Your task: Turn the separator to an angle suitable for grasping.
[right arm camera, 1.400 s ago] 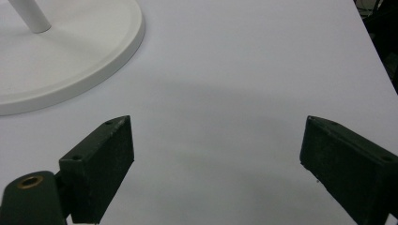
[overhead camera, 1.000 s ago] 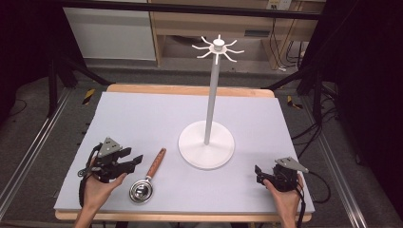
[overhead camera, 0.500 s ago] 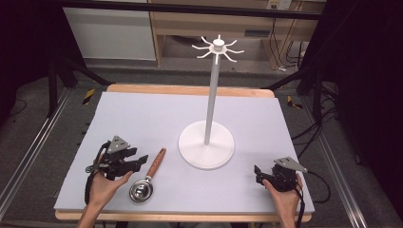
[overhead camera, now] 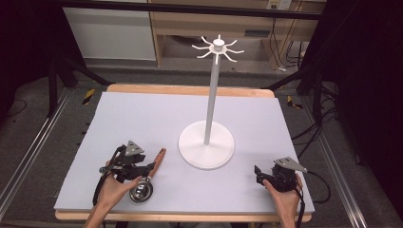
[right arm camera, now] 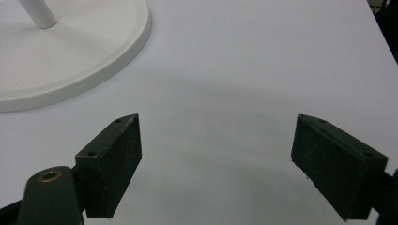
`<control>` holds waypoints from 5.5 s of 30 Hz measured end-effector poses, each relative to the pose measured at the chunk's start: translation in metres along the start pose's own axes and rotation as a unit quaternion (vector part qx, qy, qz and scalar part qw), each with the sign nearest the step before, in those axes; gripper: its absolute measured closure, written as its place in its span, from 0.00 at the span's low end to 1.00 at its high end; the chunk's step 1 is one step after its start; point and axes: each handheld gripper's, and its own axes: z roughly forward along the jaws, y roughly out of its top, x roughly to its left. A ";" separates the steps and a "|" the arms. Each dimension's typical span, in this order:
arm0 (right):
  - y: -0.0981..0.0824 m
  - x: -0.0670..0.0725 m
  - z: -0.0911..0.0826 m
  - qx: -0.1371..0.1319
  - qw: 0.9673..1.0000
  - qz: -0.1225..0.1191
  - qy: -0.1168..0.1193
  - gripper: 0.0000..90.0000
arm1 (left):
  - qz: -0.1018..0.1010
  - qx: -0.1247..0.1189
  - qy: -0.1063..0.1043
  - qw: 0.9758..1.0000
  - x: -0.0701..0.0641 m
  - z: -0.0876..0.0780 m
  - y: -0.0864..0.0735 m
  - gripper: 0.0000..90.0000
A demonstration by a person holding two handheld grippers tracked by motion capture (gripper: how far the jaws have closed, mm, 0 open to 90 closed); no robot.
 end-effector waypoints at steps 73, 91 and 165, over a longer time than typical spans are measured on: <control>-0.001 -0.004 0.001 0.011 1.000 0.005 0.019 0.23 | 0.035 0.067 0.019 0.997 0.002 0.003 0.020 0.59; -0.001 -0.004 0.002 0.011 1.000 0.001 0.018 0.23 | 0.049 0.100 0.023 0.994 0.000 0.025 0.037 0.60; -0.002 -0.005 0.005 0.020 0.999 0.002 0.032 0.25 | 0.009 0.123 0.001 0.992 0.007 0.035 0.027 0.75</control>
